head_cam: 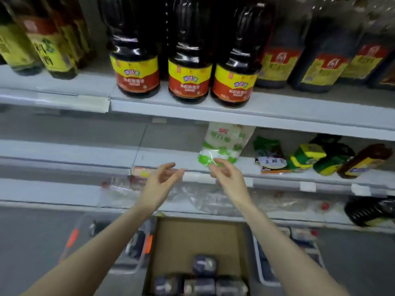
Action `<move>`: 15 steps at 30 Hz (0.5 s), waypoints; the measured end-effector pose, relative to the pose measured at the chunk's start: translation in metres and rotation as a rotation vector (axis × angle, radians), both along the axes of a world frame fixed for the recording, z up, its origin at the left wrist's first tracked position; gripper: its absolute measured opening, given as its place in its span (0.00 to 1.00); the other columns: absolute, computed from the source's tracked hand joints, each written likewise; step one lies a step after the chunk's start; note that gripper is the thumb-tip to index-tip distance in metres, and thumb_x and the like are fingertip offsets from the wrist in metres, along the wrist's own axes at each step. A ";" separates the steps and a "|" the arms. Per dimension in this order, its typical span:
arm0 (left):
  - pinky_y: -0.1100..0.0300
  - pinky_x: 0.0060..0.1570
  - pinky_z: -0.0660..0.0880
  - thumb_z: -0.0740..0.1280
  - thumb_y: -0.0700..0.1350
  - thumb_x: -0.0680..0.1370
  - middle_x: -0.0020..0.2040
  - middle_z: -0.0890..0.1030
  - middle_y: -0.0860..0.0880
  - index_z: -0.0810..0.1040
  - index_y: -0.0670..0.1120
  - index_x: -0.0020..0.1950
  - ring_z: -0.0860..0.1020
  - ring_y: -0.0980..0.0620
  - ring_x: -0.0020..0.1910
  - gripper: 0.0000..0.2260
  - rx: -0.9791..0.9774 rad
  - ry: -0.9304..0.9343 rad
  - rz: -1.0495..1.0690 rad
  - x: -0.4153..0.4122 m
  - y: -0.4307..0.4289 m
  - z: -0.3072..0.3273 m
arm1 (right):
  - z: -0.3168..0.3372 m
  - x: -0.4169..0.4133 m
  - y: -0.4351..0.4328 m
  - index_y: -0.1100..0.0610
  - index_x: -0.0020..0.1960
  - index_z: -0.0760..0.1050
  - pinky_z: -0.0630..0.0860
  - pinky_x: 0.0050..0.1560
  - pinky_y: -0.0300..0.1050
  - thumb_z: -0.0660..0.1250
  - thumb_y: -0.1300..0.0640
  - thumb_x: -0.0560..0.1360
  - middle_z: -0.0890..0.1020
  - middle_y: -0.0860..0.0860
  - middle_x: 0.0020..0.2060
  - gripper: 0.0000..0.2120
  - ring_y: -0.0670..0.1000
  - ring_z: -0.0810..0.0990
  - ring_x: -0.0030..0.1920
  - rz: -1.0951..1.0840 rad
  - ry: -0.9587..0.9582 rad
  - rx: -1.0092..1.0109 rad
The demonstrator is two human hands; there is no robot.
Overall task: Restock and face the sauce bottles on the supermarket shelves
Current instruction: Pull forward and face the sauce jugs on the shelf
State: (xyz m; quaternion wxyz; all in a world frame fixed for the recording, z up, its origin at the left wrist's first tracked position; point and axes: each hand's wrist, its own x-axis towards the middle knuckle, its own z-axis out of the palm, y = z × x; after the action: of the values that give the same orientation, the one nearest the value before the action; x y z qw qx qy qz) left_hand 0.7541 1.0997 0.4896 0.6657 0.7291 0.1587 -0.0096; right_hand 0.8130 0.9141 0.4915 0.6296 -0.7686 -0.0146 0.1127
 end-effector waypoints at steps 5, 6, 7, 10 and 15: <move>0.54 0.50 0.74 0.72 0.48 0.75 0.47 0.79 0.47 0.76 0.50 0.56 0.77 0.51 0.48 0.11 -0.077 0.179 0.078 -0.026 0.019 -0.111 | -0.113 -0.014 0.024 0.47 0.51 0.76 0.74 0.46 0.37 0.68 0.56 0.76 0.81 0.46 0.43 0.06 0.46 0.80 0.44 0.037 0.121 -0.088; 0.51 0.53 0.74 0.71 0.47 0.75 0.47 0.79 0.47 0.76 0.49 0.56 0.76 0.51 0.48 0.11 -0.089 0.222 0.081 -0.034 0.022 -0.135 | -0.137 -0.016 0.026 0.45 0.50 0.75 0.73 0.46 0.39 0.68 0.55 0.76 0.81 0.47 0.43 0.05 0.49 0.80 0.45 0.039 0.148 -0.106; 0.48 0.55 0.73 0.71 0.48 0.76 0.47 0.80 0.48 0.76 0.47 0.56 0.76 0.51 0.49 0.12 -0.112 0.259 0.085 -0.041 0.023 -0.158 | -0.160 -0.020 0.027 0.46 0.51 0.75 0.74 0.47 0.38 0.68 0.54 0.77 0.81 0.48 0.45 0.05 0.50 0.80 0.47 0.040 0.184 -0.129; 0.50 0.52 0.73 0.72 0.58 0.70 0.46 0.80 0.50 0.77 0.43 0.59 0.77 0.51 0.50 0.25 -0.126 0.377 0.123 -0.059 0.024 -0.223 | -0.226 -0.034 0.027 0.52 0.57 0.75 0.71 0.44 0.27 0.67 0.52 0.77 0.81 0.49 0.47 0.09 0.48 0.79 0.49 0.043 0.312 -0.158; 0.62 0.50 0.73 0.74 0.61 0.69 0.51 0.79 0.49 0.76 0.46 0.61 0.78 0.55 0.50 0.27 -0.097 0.533 0.140 -0.089 0.018 -0.316 | -0.330 -0.064 0.016 0.50 0.61 0.75 0.71 0.50 0.30 0.67 0.45 0.76 0.80 0.43 0.49 0.17 0.43 0.78 0.52 0.098 0.458 -0.270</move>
State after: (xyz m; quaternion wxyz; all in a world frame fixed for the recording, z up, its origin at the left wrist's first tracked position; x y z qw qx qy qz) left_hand 0.6653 1.1175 0.1732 0.6335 0.6554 0.3777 -0.1625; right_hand 0.7490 0.9302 0.1614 0.5020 -0.7985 0.1064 0.3147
